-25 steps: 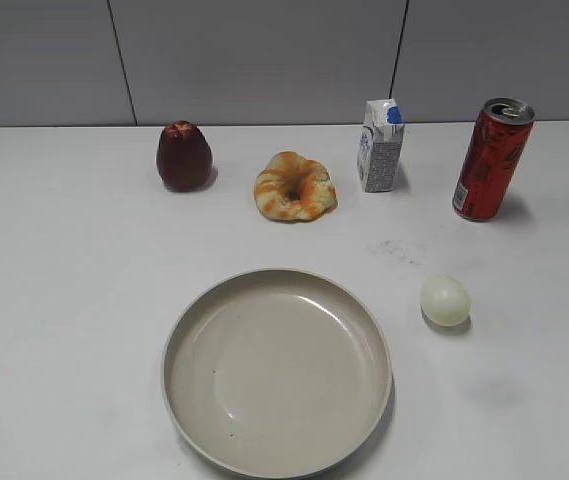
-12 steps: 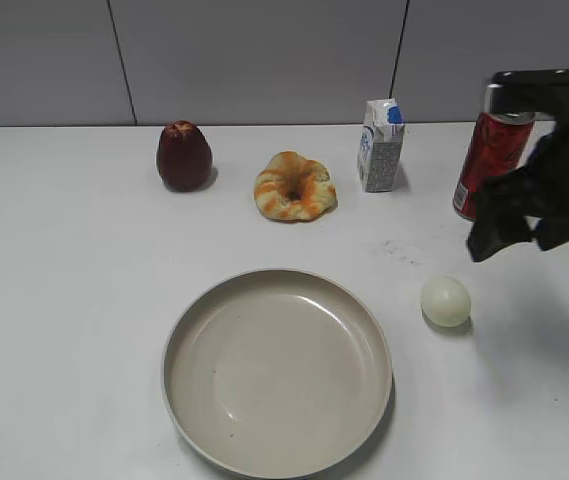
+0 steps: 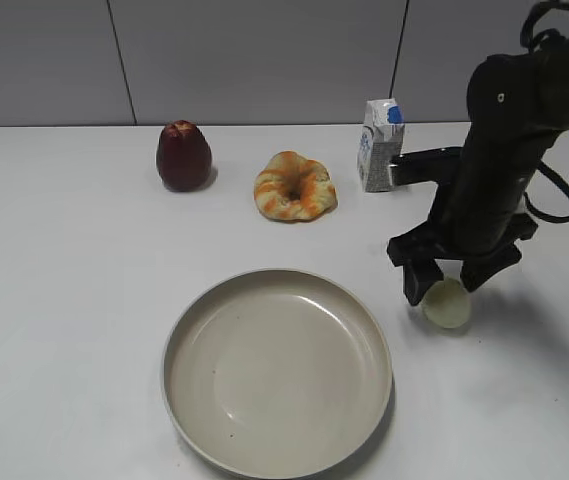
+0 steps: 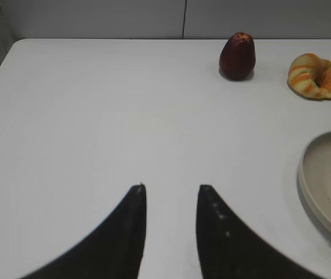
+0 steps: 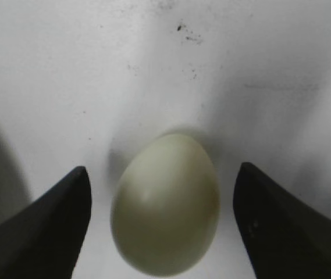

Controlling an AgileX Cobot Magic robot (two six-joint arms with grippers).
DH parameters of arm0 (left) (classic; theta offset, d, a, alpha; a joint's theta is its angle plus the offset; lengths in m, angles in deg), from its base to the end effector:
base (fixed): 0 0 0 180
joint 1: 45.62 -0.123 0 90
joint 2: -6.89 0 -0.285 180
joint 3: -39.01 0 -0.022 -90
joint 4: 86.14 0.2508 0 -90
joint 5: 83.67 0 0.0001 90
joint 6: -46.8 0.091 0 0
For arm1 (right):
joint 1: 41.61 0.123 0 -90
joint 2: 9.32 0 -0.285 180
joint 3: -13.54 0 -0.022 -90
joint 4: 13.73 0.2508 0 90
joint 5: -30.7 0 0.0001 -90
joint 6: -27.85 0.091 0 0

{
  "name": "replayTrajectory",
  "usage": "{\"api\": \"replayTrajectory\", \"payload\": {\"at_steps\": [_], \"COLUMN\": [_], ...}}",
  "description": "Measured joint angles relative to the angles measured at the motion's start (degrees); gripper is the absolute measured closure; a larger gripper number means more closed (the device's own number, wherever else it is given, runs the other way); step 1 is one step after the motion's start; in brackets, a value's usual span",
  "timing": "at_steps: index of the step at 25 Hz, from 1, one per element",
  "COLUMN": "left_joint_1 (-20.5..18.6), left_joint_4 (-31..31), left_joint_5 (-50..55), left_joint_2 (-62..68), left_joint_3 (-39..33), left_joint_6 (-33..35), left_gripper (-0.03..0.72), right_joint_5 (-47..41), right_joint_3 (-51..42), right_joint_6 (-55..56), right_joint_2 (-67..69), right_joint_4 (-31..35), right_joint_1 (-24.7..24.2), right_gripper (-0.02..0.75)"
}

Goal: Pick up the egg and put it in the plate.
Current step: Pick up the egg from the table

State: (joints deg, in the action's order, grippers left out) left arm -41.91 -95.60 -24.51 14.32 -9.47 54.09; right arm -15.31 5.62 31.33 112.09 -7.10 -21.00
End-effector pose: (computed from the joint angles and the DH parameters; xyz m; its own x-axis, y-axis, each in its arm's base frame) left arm -0.0063 -0.0125 0.2809 -0.4089 0.0682 -0.9100 0.2093 0.9776 -0.0208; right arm 0.3381 0.1352 0.1339 -0.9737 -0.2162 -0.0721 -0.2225 0.9704 0.0939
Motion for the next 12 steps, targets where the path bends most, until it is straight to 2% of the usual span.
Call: {"api": "replayTrajectory", "payload": {"at_steps": [4,8,12], "left_joint_1": [0.00,0.00,0.00], "left_joint_4": [0.00,0.00,0.00], "left_joint_5": [0.00,0.00,0.00], "left_joint_2": [0.00,0.00,0.00], "left_joint_3": [0.00,0.00,0.00], "left_joint_6": [-0.01,0.00,-0.04], "left_gripper": [0.452,0.452,0.452], "right_joint_5": [-0.49,-2.04,-3.24], "right_joint_3": [0.95,1.20,1.53], "right_joint_6": [0.55,1.46,2.52], "right_joint_2": [1.92,2.35,2.35], "right_joint_4": [-0.11,-0.85,-1.81], "right_joint_1": [0.00,0.00,0.00], "right_gripper": [0.167,0.292,0.293]}}
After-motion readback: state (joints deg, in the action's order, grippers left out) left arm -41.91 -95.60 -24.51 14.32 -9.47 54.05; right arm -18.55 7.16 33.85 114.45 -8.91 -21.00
